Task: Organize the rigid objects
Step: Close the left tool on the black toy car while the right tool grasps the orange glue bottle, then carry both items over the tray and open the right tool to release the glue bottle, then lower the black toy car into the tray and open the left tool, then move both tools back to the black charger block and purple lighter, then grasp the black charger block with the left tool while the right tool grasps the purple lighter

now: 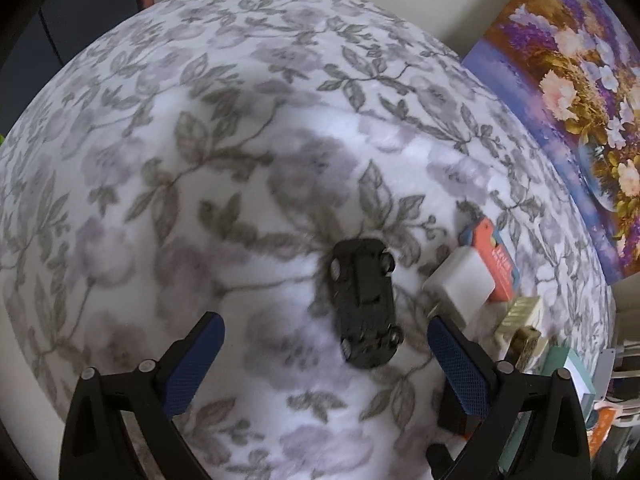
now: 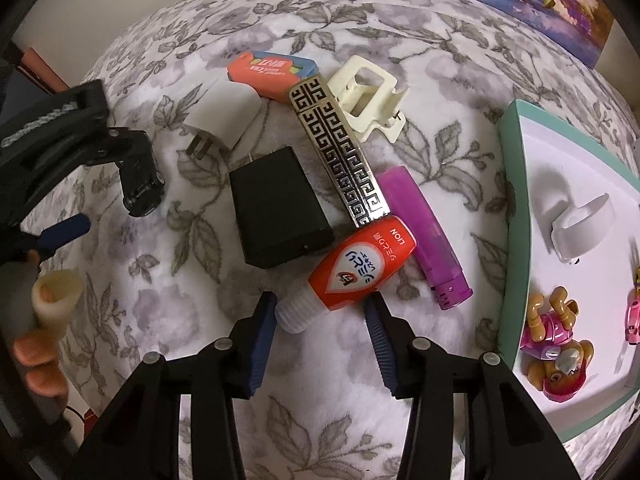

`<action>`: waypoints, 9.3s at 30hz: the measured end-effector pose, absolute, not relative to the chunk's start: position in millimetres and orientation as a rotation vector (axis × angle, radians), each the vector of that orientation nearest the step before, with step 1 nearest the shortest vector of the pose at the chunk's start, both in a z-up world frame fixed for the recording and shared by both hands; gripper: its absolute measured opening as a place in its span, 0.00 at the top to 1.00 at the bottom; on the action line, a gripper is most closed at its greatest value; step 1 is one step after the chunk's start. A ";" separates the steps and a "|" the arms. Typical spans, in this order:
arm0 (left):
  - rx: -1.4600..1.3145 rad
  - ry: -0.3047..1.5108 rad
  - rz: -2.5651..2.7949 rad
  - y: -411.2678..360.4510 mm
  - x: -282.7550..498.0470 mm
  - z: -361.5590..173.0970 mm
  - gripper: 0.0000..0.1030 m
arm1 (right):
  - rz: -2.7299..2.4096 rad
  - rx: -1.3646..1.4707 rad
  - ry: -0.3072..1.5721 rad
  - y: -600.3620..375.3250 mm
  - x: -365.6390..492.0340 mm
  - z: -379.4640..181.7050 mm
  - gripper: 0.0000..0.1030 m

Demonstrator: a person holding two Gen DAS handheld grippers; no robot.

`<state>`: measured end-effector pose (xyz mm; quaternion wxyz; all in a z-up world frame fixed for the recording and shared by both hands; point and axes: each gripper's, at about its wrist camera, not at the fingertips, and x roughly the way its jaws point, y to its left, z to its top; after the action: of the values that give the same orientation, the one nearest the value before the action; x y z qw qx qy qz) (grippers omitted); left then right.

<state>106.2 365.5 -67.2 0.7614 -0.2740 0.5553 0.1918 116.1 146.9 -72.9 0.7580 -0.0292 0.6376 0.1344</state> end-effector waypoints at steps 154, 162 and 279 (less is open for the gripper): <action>0.044 1.126 -0.069 37.3 109.1 5.8 0.21 | -0.259 0.274 1.138 -141.4 104.8 -3.1 0.61; -0.059 1.128 0.068 85.3 116.4 4.8 0.00 | -0.254 0.249 1.142 -131.6 104.1 -4.8 0.35; -0.322 1.403 0.207 263.7 137.3 -89.3 0.56 | 0.184 -0.022 1.271 100.8 141.9 -72.1 0.66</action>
<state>137.3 263.7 -89.3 0.7470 -0.1470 0.6415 0.0945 141.9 100.8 -72.1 0.8008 -0.0104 0.5927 0.0857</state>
